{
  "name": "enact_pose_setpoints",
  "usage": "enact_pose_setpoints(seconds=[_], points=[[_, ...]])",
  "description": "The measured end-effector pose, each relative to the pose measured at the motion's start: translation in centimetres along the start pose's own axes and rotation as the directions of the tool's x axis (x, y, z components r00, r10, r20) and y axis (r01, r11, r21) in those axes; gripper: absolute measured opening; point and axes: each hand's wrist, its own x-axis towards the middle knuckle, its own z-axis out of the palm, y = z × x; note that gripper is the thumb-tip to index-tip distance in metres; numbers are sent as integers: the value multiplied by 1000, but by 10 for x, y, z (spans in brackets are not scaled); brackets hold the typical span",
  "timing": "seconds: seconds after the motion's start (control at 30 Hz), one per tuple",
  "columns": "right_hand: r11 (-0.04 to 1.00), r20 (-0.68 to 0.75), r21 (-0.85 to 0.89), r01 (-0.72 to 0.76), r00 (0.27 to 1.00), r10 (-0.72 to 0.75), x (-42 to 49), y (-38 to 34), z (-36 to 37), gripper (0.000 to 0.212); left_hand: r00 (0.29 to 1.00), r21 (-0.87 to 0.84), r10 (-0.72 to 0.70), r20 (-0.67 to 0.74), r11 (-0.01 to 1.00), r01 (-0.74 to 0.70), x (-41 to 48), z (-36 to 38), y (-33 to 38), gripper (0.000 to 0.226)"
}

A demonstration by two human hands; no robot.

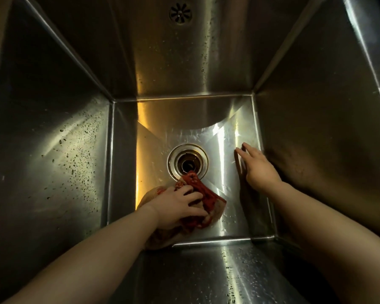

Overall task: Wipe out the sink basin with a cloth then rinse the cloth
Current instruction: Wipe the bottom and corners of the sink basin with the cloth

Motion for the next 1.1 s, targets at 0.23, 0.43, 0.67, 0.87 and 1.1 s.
enact_pose_setpoints(seconds=[0.23, 0.43, 0.67, 0.87, 1.1], points=[[996, -47, 85, -25, 998, 29, -1, -8, -3, 76, 957, -164, -247, -154, 961, 222, 50, -11, 31, 69], [990, -157, 131, 49, 987, -28, -1, -16, 2, 52, 925, -239, -305, -227, 938, 250, 60, -17, 22, 80], [980, -80, 97, 172, 983, -164, -13, -59, 12, 49, 862, -207, -456, -220, 886, 416, -17, 8, -39, 61], [947, 122, -132, 293, 953, -278, -45, -95, 52, 81, 767, -255, -624, -150, 774, 580, -34, 10, -51, 59], [878, 255, -231, 419, 897, -361, -44, -87, 61, 63, 774, -261, -615, -151, 780, 568, -27, 4, -39, 57]])
